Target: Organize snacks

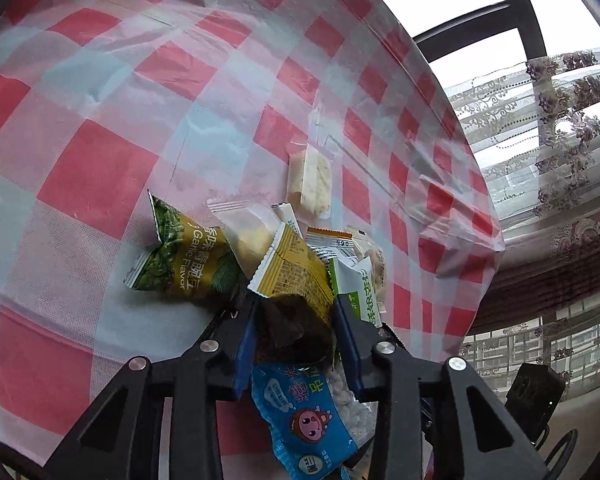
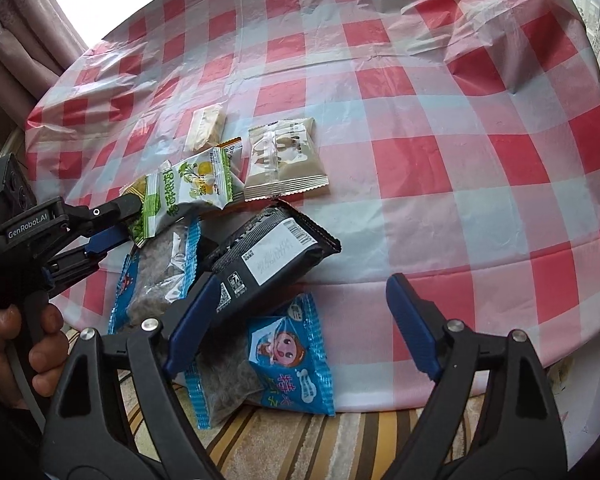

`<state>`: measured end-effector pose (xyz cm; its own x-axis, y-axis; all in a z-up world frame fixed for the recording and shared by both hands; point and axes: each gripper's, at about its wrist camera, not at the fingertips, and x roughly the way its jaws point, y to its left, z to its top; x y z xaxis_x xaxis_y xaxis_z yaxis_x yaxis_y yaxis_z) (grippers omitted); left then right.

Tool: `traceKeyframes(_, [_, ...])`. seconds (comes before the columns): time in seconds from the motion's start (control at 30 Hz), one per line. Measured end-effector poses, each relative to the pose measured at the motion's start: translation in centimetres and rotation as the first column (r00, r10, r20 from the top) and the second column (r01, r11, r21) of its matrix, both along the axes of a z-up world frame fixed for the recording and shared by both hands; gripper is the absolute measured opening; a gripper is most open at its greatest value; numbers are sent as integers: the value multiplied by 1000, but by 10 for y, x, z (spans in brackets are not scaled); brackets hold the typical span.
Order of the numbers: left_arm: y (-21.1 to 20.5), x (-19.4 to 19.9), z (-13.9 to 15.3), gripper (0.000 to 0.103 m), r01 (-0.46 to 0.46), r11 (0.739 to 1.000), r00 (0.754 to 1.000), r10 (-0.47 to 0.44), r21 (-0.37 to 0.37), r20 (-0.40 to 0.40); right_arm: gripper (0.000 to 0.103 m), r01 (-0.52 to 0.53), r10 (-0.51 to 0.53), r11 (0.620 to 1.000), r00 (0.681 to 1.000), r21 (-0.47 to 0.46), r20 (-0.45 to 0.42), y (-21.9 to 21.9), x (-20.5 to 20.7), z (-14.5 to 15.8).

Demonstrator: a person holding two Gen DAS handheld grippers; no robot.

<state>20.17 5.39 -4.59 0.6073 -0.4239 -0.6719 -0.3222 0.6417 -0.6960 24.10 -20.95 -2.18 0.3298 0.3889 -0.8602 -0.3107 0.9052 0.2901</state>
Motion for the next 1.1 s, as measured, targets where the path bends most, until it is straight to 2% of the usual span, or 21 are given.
traceKeyframes(0.13, [3, -3, 1, 31, 0, 1000, 1000, 0, -28, 22, 73, 30, -26, 998, 997, 56, -75, 2, 12, -11])
traceKeyframes(0.3, [6, -8, 0, 26, -2, 999, 999, 4, -47, 42, 66, 36, -20, 991, 992, 128, -124, 9, 19, -18])
traceKeyframes(0.4, [7, -10, 0, 21, -1, 998, 998, 4, -57, 55, 58, 55, -25, 981, 987, 187, -161, 9, 23, -22])
traceKeyframes(0.47, [7, -12, 1, 18, 2, 998, 998, 2, -60, 65, 55, 60, -28, 979, 987, 197, -161, 10, 24, -23])
traceKeyframes(0.57, [6, -13, 2, 16, 3, 998, 997, 1, -57, 73, 46, 65, -34, 973, 989, 220, -145, 10, 24, -20])
traceKeyframes(0.73, [6, -16, 4, 15, -4, 998, 997, 8, -59, 79, 32, 61, -36, 965, 994, 254, -103, 7, 23, -10])
traceKeyframes(1.1, [16, -38, 12, 15, -57, 997, 992, 62, -53, 106, 24, 61, -33, 946, 995, 319, -92, -4, 19, 0])
